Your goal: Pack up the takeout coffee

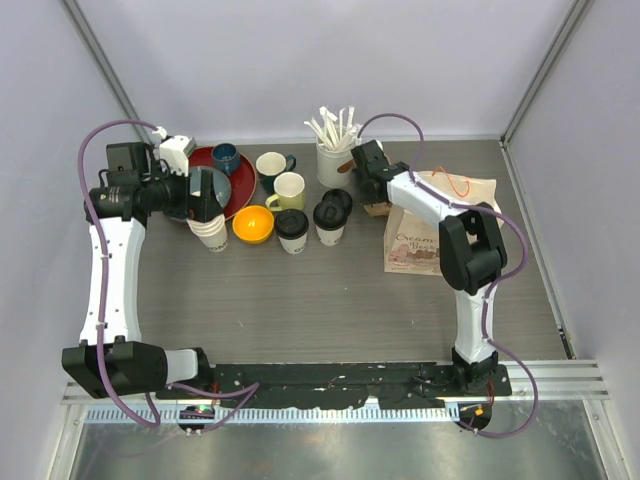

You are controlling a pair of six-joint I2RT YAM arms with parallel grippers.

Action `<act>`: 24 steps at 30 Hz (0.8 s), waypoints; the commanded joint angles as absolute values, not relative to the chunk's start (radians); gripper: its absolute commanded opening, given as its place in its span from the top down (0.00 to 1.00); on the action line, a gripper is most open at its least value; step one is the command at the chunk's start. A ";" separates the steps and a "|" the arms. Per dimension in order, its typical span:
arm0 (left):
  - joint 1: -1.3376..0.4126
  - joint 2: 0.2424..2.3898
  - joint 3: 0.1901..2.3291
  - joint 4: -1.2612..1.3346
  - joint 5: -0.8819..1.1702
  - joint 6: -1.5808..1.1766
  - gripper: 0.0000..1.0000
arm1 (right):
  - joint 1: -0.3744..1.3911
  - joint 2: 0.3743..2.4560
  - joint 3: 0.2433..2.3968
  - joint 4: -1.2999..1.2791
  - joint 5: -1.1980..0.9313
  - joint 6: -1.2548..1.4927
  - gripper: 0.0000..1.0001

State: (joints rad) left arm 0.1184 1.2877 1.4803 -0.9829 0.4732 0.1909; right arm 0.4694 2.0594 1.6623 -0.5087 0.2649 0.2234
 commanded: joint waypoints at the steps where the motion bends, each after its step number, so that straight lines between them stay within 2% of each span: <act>1: 0.124 1.272 1.480 -0.951 0.508 0.204 0.02 | 0.472 1.965 1.612 -0.502 0.201 0.288 0.99; 3: 0.126 1.270 1.480 -0.951 0.508 0.204 0.02 | 0.474 1.947 1.586 -0.485 0.175 0.307 0.94; 4: 0.126 1.270 1.480 -0.951 0.508 0.206 0.02 | 0.476 1.942 1.580 -0.485 0.175 0.310 0.86; 12: 0.126 1.258 1.477 -0.951 0.512 0.206 0.02 | 0.477 1.962 1.569 -0.486 0.193 0.288 0.85; 16: 0.124 1.258 1.476 -0.953 0.514 0.209 0.02 | 0.476 1.956 1.571 -0.485 0.176 0.290 0.71; 17: 0.124 1.259 1.476 -0.951 0.515 0.210 0.02 | 0.477 1.953 1.571 -0.485 0.182 0.288 0.71; 18: 0.124 1.259 1.476 -0.951 0.515 0.209 0.02 | 0.476 1.951 1.571 -0.485 0.187 0.284 0.71; 21: 0.126 1.259 1.476 -0.951 0.518 0.210 0.02 | 0.476 1.945 1.571 -0.488 0.195 0.275 0.89; 22: 0.126 1.261 1.477 -0.953 0.518 0.209 0.02 | 0.476 1.945 1.571 -0.486 0.199 0.273 0.99; 24: 0.126 1.261 1.477 -0.953 0.520 0.212 0.02 | 0.476 1.945 1.572 -0.486 0.206 0.265 0.99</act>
State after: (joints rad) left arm 0.1192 1.2873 1.4799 -0.9829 0.4946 0.1947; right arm 0.4702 1.9949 1.5669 -0.4919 0.1871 0.2695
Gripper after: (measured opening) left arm 0.984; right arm 0.034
